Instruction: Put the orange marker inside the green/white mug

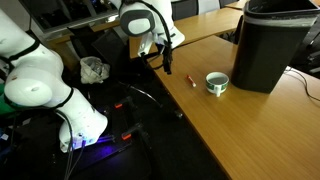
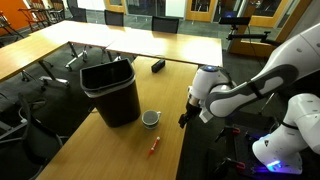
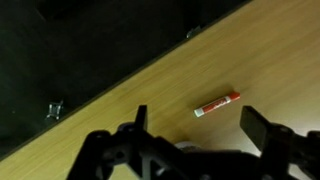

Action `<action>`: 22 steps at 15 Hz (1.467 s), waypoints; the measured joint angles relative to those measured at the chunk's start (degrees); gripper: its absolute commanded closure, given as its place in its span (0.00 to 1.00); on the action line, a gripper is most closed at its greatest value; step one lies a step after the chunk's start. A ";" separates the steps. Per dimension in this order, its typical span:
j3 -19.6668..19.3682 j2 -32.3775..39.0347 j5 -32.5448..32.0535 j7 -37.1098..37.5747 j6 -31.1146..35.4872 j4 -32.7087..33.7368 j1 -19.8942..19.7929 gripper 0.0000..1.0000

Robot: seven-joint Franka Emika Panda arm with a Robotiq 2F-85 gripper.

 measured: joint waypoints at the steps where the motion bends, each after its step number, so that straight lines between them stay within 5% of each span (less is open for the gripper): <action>1: 0.57 2.38 1.41 2.19 2.14 0.75 0.42 0.00; 9: 2.87 12.89 11.66 6.21 9.52 6.24 2.34 0.00; 22: 2.47 16.30 11.53 11.61 12.06 8.47 2.63 0.00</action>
